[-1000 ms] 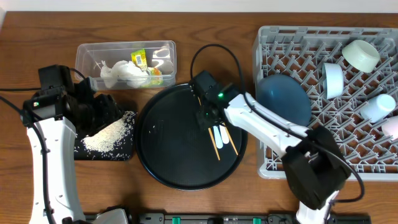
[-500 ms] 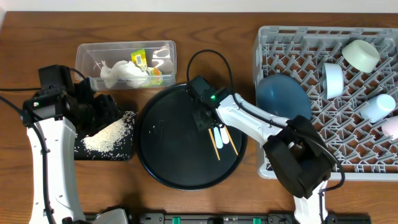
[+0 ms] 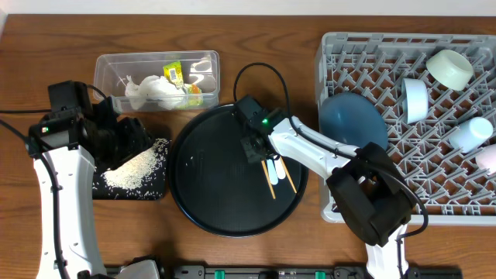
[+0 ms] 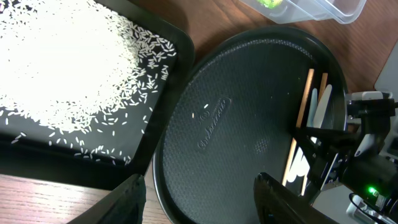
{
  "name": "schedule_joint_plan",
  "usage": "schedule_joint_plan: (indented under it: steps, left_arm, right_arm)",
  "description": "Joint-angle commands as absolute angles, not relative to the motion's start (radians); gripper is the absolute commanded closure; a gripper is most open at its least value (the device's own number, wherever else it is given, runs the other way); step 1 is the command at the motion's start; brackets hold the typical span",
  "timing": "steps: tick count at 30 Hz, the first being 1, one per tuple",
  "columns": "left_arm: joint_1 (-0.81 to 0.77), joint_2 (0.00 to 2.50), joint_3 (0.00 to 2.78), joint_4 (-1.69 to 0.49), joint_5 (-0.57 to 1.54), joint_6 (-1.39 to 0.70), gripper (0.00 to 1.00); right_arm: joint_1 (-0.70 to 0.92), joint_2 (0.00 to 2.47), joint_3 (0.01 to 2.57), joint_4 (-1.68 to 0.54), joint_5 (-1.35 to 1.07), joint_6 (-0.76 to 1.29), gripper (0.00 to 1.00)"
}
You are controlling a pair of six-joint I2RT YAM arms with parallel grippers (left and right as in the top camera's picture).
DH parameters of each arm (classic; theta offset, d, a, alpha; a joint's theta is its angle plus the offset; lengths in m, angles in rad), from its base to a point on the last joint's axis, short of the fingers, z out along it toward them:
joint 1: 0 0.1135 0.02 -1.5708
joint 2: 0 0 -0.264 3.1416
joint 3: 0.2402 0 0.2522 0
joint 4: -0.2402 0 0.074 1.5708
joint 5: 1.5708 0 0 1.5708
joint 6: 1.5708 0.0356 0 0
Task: Sort waste into correct bins and load items into the dishwasher rack
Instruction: 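Grasp one wooden chopstick with the right gripper, then carry the chopstick to the rack and insert it upright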
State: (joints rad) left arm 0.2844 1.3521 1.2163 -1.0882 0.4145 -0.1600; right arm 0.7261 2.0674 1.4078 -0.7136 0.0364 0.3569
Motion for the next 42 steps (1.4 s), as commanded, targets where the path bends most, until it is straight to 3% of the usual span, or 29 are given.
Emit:
schedule_joint_plan:
  steps: [1,11,27,42]
  left_arm:
    - [0.284,1.347,1.200,-1.087,0.406,-0.155,0.43]
    - [0.284,1.347,1.200,-1.087,0.406,-0.155,0.42]
    - [0.284,1.347,1.200,-1.088,0.406,-0.155,0.42]
    - [0.284,1.347,1.200,-1.087,0.406,-0.155,0.42]
  right_arm:
    - [0.735,2.090,1.411,-0.724,0.033,0.366,0.99]
    - [0.738,2.024,1.464,-0.775,0.034,0.364,0.99]
    - [0.665,1.711,1.487,-0.895,0.122,0.358,0.99]
    - [0.255,1.457,1.487,-1.115,0.169,0.267,0.99]
